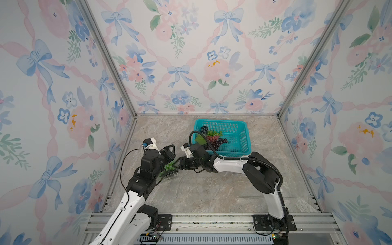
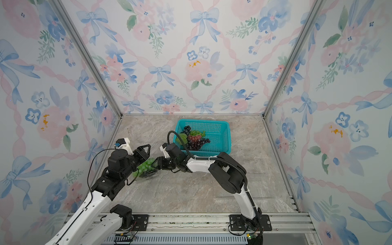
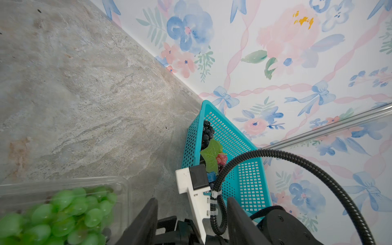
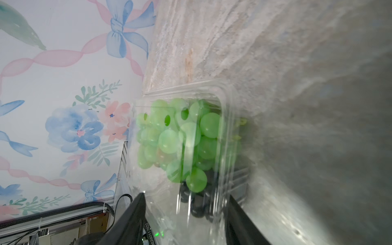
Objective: Pack grapes into containers
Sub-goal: Move the packing box to the center of the board.
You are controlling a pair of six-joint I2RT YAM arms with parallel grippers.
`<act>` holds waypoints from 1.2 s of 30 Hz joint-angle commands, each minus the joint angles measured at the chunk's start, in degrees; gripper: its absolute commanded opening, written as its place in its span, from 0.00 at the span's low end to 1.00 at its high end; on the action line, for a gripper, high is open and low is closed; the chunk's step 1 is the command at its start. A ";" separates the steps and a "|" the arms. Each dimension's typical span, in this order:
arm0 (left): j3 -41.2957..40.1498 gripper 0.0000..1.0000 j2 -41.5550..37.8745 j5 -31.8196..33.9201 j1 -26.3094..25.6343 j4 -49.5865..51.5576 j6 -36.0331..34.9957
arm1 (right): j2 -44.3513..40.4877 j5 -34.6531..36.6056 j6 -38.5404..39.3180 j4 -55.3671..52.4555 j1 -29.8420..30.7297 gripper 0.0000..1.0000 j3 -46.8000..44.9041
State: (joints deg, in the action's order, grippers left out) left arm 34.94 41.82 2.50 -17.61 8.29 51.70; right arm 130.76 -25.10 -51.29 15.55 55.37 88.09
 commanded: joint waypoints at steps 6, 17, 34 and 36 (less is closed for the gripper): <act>2.78 0.53 6.70 -2.04 -3.48 0.43 -5.26 | -8.56 4.76 3.48 -4.07 -3.34 0.67 -10.24; 11.91 0.55 21.83 2.77 -17.49 -4.51 -9.12 | -38.07 25.74 17.04 -32.53 -2.41 0.72 -25.39; 16.28 0.58 31.01 0.49 -21.65 -9.70 -7.77 | -69.09 40.09 8.34 -62.17 -1.07 0.81 -41.80; 16.52 0.59 31.17 0.20 -21.69 -9.87 -7.07 | -67.84 40.52 8.30 -61.16 -0.45 0.80 -42.44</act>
State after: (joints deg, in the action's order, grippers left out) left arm 50.00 72.36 3.53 -38.98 -0.36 44.05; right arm 61.36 13.85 -40.97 -43.59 53.78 46.52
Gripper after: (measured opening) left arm 0.585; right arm 0.800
